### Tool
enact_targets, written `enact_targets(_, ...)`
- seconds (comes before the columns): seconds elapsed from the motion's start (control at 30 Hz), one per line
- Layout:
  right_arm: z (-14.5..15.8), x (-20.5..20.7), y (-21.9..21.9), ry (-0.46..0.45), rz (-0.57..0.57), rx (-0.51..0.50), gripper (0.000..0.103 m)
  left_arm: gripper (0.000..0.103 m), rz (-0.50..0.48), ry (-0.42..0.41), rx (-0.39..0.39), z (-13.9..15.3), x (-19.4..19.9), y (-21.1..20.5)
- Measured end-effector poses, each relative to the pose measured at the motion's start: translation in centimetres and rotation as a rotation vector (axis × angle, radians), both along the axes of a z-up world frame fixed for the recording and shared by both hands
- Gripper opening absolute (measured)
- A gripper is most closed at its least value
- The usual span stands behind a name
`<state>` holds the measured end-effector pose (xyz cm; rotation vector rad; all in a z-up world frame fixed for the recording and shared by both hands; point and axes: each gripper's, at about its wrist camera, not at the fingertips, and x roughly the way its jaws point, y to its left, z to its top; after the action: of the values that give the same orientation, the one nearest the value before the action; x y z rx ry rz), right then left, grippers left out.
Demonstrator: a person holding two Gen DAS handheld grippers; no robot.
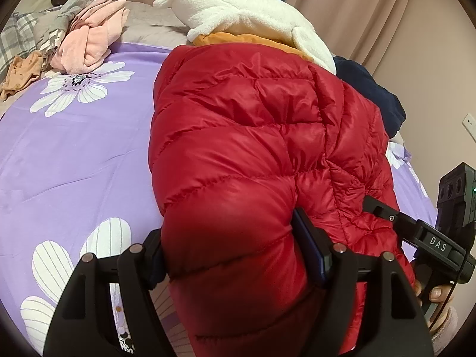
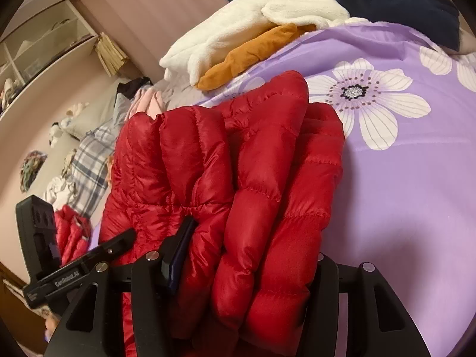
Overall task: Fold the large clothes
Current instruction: 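Carry the folded red jacket forward over the sheet with both tools, then lower the folded red jacket onto the purple sheet with both tools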
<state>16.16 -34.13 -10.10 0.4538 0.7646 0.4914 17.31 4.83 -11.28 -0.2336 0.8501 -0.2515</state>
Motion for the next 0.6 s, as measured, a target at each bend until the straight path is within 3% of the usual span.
enact_targets(0.6,-0.28,0.06,-0.07,0.016,-0.017,-0.010,0.057,0.075,0.016,0.006,0.053,0.37,-0.64,-0.47)
